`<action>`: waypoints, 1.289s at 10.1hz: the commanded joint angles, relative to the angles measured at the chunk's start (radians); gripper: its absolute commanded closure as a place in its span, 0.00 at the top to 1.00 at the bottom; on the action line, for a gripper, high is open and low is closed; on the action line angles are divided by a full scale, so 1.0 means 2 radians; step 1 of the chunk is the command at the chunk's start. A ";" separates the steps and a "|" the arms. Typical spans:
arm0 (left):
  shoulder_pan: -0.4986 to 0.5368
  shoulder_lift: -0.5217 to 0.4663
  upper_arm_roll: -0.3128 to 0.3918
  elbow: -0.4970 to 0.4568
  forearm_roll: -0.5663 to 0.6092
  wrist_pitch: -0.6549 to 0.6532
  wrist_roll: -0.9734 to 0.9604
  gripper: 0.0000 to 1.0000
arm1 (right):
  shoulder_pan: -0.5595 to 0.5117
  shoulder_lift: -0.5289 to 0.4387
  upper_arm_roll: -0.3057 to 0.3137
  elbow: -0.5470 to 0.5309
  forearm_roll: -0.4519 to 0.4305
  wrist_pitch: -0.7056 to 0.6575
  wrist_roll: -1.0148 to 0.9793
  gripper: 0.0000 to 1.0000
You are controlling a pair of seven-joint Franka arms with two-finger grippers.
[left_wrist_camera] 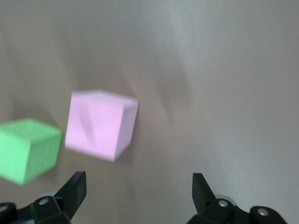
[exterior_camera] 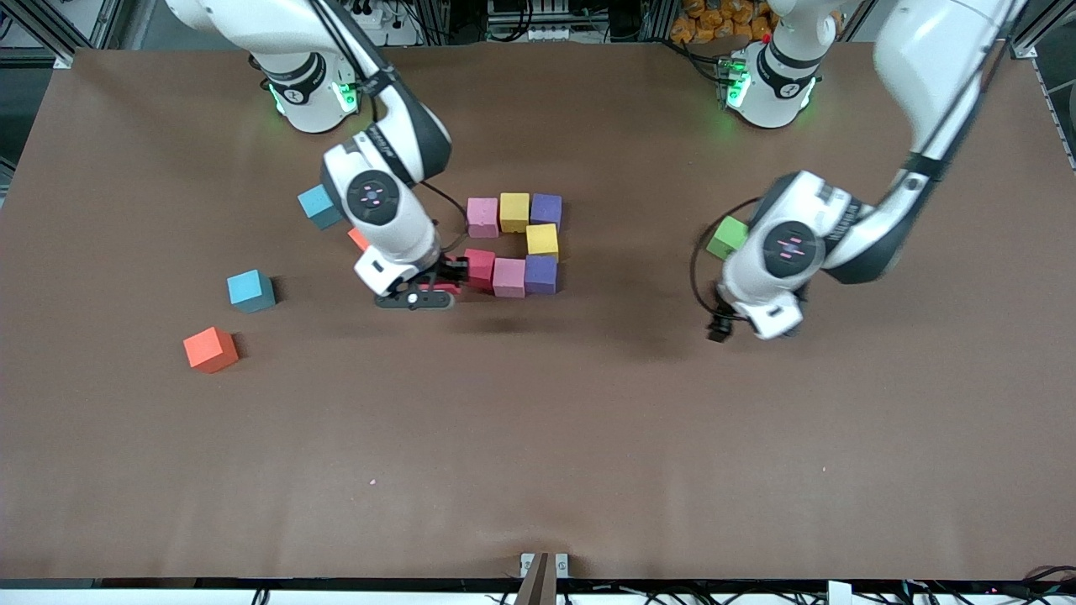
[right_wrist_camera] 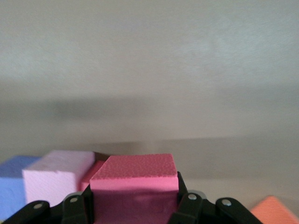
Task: Form number 2 with 11 blocks
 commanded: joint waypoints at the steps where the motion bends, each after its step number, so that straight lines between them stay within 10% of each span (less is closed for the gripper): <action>1: 0.041 -0.023 -0.009 -0.027 0.007 0.006 0.053 1.00 | 0.013 0.040 -0.004 0.017 0.000 0.046 0.064 0.28; 13: 0.076 -0.017 -0.006 0.044 0.024 -0.039 0.286 1.00 | 0.033 0.081 -0.004 0.019 -0.011 0.090 0.084 0.30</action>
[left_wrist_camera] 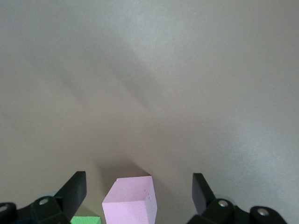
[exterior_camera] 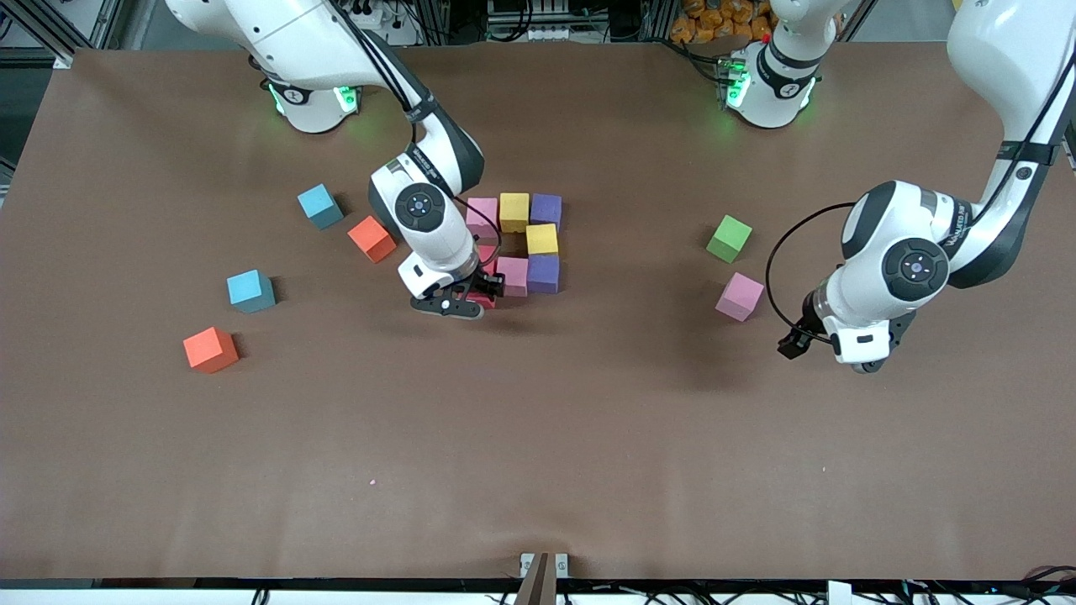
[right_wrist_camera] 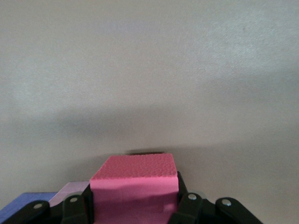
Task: Form number 2 with 11 blocks
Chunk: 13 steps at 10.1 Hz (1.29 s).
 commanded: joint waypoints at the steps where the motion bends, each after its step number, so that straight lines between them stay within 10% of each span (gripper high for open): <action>1: 0.007 -0.007 -0.002 0.011 0.009 -0.011 0.026 1.00 | 0.006 0.015 -0.004 0.007 -0.013 0.007 0.010 0.30; 4: 0.013 -0.015 -0.006 0.012 0.010 -0.011 0.035 1.00 | 0.006 0.022 -0.004 0.007 -0.023 0.007 0.011 0.30; 5: 0.013 -0.019 -0.006 0.012 0.009 -0.011 0.037 1.00 | 0.006 0.022 -0.004 0.008 -0.023 0.007 0.011 0.42; 7: 0.014 -0.030 -0.006 0.014 0.008 -0.029 0.054 1.00 | 0.004 0.017 -0.005 0.010 -0.016 0.002 0.010 1.00; 13: 0.016 -0.024 -0.005 0.026 0.008 -0.029 0.062 1.00 | -0.001 -0.046 -0.008 0.064 -0.020 -0.140 0.000 1.00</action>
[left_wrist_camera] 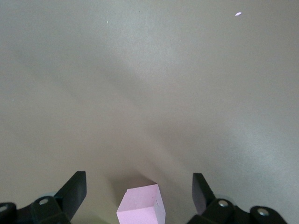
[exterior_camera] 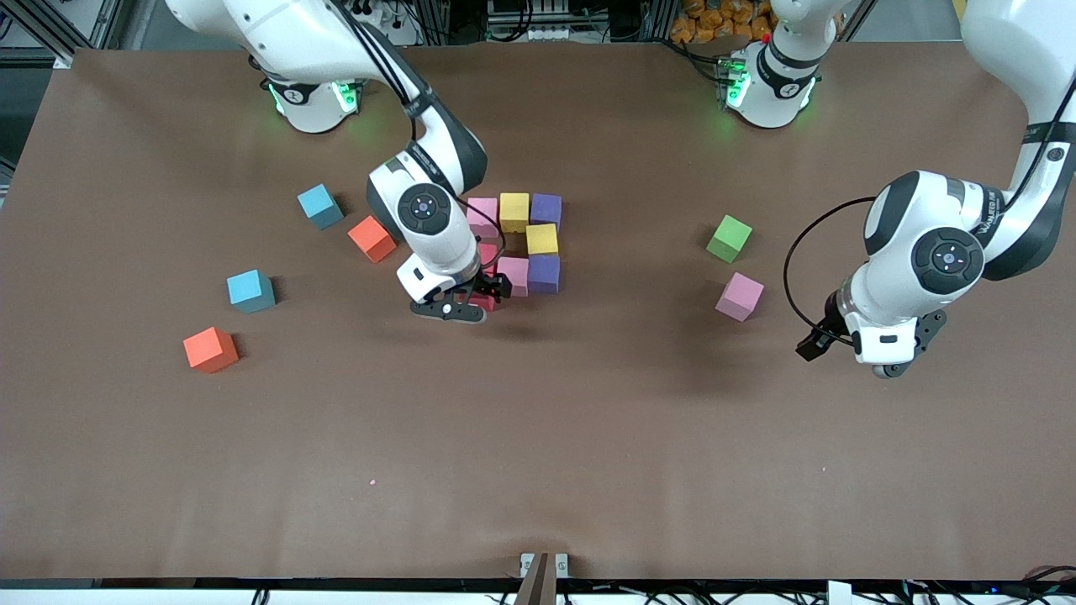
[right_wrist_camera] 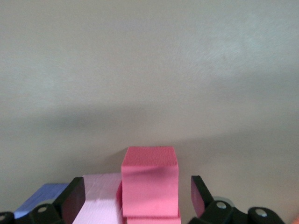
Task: Form number 2 with 11 blocks
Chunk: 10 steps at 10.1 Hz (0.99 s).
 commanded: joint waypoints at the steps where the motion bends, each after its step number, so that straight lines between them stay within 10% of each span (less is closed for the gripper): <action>1: 0.010 -0.007 -0.004 0.007 0.007 -0.010 0.008 1.00 | -0.001 -0.037 -0.001 -0.011 -0.006 -0.040 -0.017 1.00; 10: -0.004 -0.008 -0.006 0.012 0.015 -0.015 0.011 1.00 | -0.201 -0.131 -0.009 -0.135 -0.009 -0.034 -0.530 1.00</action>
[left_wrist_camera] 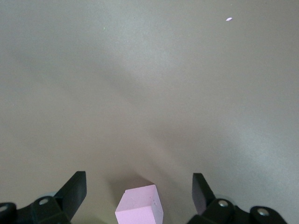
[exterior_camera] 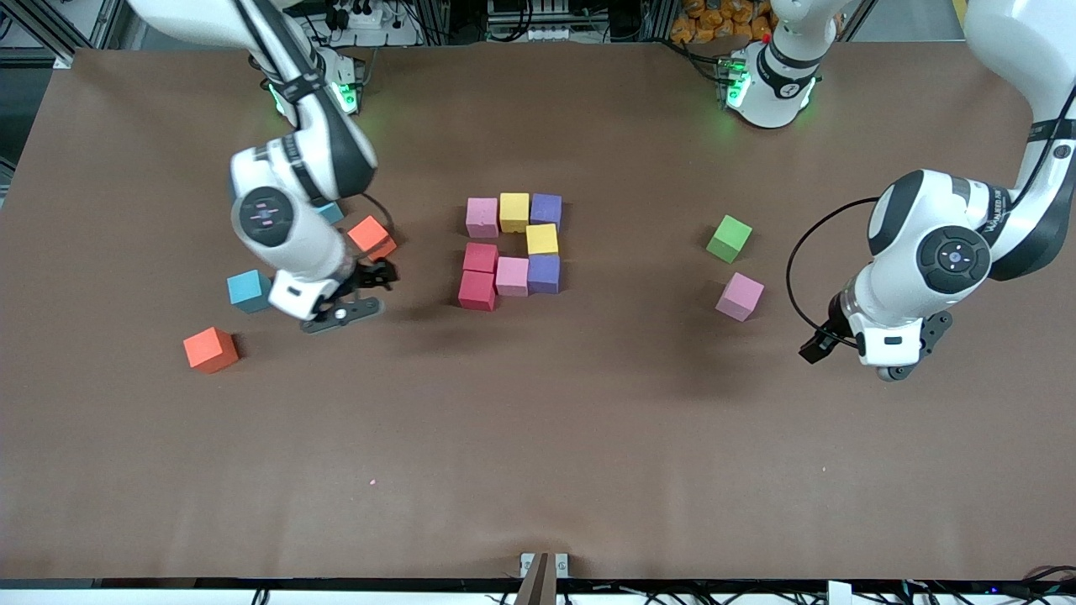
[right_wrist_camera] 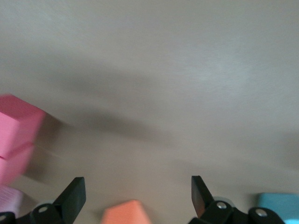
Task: Form number 2 with 11 blocks
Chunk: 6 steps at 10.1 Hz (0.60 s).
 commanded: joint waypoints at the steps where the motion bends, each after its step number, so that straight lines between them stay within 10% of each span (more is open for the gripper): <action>1: 0.001 -0.007 -0.002 0.003 0.011 -0.009 0.008 1.00 | -0.065 -0.012 0.007 -0.018 -0.019 0.016 -0.114 1.00; 6: -0.008 0.003 -0.002 0.003 0.012 -0.009 0.013 1.00 | -0.180 0.066 0.008 0.041 -0.057 0.043 -0.319 1.00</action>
